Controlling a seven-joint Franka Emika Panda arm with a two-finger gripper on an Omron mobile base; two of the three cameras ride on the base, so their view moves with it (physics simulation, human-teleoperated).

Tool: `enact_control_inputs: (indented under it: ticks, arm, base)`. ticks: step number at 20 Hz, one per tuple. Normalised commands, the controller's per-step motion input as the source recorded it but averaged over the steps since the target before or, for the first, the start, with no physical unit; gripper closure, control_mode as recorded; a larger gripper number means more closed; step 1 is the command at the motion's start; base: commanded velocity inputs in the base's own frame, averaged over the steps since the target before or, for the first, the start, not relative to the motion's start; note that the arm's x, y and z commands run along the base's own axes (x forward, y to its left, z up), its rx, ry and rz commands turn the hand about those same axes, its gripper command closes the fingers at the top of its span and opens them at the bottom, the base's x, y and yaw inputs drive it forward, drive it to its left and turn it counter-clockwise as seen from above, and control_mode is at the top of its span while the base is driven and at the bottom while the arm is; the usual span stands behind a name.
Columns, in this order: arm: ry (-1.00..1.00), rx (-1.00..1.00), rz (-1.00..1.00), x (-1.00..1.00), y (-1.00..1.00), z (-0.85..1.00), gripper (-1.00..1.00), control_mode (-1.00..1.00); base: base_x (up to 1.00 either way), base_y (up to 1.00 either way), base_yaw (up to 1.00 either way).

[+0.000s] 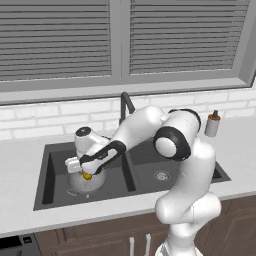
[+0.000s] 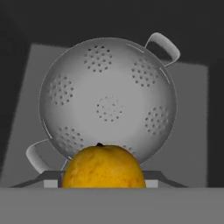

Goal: Put the colander in the sink, put the mango in the colander, and turn on the sink faucet and pour water over the colander.

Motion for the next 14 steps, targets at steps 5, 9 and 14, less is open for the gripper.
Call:
enact_control_inputs:
  ticks: [5,9,14]
  arm:
    - [0.08,0.0,-0.06,0.16,0.0,-0.37,1.0,-1.0]
    - [0.03,0.0,-0.04,0.21,0.03,-0.37,1.0,-1.0]
    - [0.0,0.0,-0.03,0.21,0.08,-0.35,1.0,-1.0]
  base:
    - [0.0,0.0,0.0]
    - [0.0,0.0,0.0]
    - [0.0,0.0,0.0]
